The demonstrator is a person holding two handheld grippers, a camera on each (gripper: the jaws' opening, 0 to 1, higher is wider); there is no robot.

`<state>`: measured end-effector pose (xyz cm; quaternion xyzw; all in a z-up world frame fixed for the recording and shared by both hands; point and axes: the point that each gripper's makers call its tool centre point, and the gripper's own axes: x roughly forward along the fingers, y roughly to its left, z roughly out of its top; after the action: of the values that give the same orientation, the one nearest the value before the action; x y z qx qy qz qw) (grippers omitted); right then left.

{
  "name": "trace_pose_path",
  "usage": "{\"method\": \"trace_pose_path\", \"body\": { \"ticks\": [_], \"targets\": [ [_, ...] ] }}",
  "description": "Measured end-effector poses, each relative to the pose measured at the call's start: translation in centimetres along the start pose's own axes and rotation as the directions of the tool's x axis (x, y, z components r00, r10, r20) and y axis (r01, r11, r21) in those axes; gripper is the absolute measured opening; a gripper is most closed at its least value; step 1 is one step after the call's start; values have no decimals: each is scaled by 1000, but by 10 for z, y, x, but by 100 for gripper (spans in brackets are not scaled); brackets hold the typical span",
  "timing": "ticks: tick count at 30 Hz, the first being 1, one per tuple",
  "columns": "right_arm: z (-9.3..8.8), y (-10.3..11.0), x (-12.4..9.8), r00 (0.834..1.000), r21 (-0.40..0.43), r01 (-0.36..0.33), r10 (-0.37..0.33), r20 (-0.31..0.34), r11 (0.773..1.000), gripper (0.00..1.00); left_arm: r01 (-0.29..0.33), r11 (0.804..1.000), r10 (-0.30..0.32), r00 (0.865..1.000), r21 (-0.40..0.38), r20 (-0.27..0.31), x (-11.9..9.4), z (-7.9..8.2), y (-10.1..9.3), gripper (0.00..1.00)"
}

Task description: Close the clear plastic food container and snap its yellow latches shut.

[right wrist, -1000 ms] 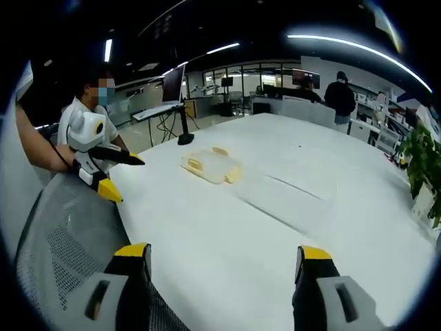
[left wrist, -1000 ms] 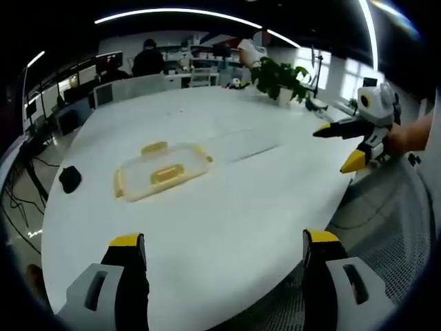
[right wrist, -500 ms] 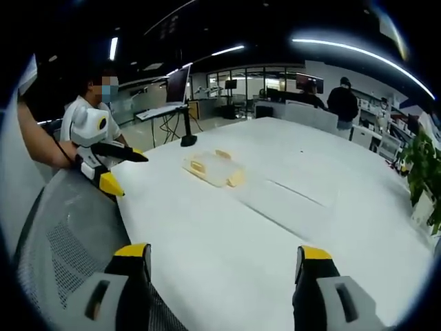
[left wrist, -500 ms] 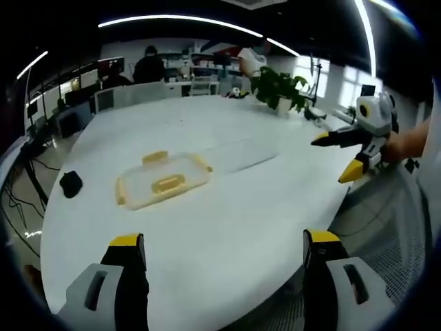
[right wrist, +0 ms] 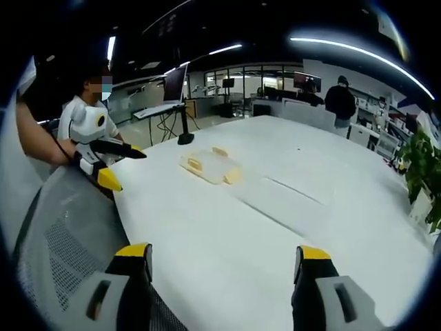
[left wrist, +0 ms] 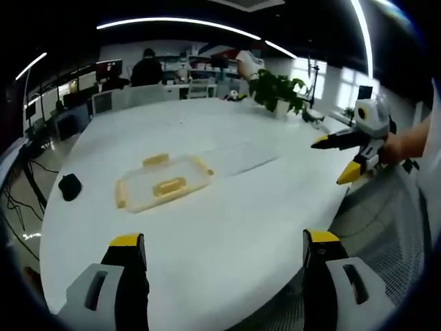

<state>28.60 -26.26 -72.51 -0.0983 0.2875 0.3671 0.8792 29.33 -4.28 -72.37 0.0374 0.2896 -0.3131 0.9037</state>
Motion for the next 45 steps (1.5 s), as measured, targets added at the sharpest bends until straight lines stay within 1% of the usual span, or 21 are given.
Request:
{"method": "trace_pose_path", "body": {
  "ticks": [2, 3, 4, 5, 7, 9, 13, 18, 20, 23, 24, 25, 26, 30, 37, 40, 45],
  "targets": [
    [-1, -1, 0, 1000, -12, 10, -10, -6, 1000, 84, 2, 1000, -2, 1000, 0, 0, 0, 0, 0, 92],
    [-2, -1, 0, 1000, -9, 8, -8, -7, 1000, 84, 0, 1000, 0, 1000, 25, -7, 1, 0, 0, 92],
    [-3, 0, 0, 1000, -4, 5, -5, -11, 1000, 84, 1, 997, 0, 1000, 71, -10, 1, 0, 0, 92],
    [-4, -1, 0, 1000, -10, 9, -9, -16, 1000, 84, 15, 997, -14, 1000, 75, -8, 3, 0, -5, 92],
    [-4, -1, 1, 1000, -19, 12, -13, -20, 1000, 84, 27, 997, -26, 1000, 69, -12, 4, -1, -7, 92],
    [-3, 0, 0, 1000, -22, 12, -12, -20, 1000, 85, 20, 997, -19, 1000, 73, -15, 3, -2, -6, 91],
    [-4, -2, 1, 1000, -24, 20, -21, -23, 1000, 84, 15, 999, -14, 1000, 45, -19, 2, -4, -4, 91],
    [-9, 0, 1, 999, -30, 14, -16, -42, 999, 83, 34, 998, -31, 998, 61, -48, 4, -10, -10, 89],
    [-6, 0, 1, 999, -35, 14, -15, -31, 999, 84, 43, 996, -39, 998, 76, -56, 5, -11, -11, 89],
    [-3, -1, 0, 1000, -35, 19, -20, -19, 999, 83, 45, 996, -41, 998, 83, -43, 5, -8, -11, 90],
    [-3, -1, 0, 1000, -31, 19, -19, -20, 999, 83, 38, 996, -34, 998, 82, -49, 4, -9, -10, 90],
    [-3, -1, 1, 1000, -26, 15, -16, -22, 1000, 83, 19, 995, -13, 998, 97, -57, 4, -11, -7, 89],
    [-3, -1, 1, 1000, -24, 11, -12, -20, 1000, 84, 15, 995, -10, 998, 99, -59, 4, -11, -7, 89],
    [-2, 0, 0, 1000, -18, 8, -8, -13, 1000, 84, 20, 997, -15, 998, 81, -62, 4, -12, -6, 89],
    [0, -2, -1, 1000, -16, 13, -13, -4, 1000, 84, 28, 995, -20, 997, 92, -81, 6, -15, -8, 88],
    [4, -3, -2, 1000, -13, 15, -15, 13, 1000, 84, 22, 995, -14, 997, 95, -77, 5, -15, -7, 89],
    [3, -4, -2, 1000, -12, 19, -19, 10, 1000, 82, 23, 996, -16, 997, 90, -74, 5, -14, -8, 88]
  ]
}}
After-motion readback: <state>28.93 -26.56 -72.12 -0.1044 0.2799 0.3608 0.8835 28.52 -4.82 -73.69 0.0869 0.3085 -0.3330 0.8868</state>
